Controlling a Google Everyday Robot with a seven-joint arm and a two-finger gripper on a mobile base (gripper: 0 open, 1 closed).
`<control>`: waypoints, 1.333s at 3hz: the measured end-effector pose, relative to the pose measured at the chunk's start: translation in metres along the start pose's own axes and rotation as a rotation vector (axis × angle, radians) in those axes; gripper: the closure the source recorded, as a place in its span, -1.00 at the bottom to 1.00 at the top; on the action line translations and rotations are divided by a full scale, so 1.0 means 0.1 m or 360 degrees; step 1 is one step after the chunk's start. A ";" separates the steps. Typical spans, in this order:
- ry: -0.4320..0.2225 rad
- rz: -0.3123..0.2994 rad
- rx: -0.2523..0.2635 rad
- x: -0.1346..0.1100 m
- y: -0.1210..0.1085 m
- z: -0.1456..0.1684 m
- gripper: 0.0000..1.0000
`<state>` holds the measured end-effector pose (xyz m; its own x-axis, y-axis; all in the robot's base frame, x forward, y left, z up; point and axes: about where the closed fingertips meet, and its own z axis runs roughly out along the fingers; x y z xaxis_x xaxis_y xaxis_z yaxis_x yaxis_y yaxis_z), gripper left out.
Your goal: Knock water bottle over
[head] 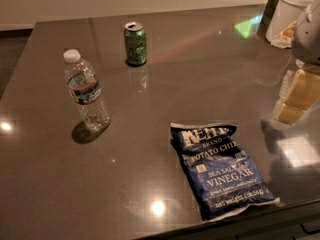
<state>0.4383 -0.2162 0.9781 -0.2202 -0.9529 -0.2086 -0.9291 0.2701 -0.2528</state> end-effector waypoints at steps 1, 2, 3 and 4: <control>0.0000 0.0000 0.0000 0.00 0.00 0.00 -1.00; -0.0128 0.0024 -0.0016 -0.19 -0.08 0.02 -1.00; -0.0332 0.0075 -0.0028 -0.59 -0.24 0.09 -1.00; -0.0494 0.0086 -0.0025 -1.03 -0.33 0.15 -1.00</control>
Offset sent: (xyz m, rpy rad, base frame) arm 0.0334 0.0421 0.0088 0.2216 -0.0070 0.0217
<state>0.4965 -0.1252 0.9934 -0.1706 -0.8489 -0.5002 -0.9235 0.3147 -0.2191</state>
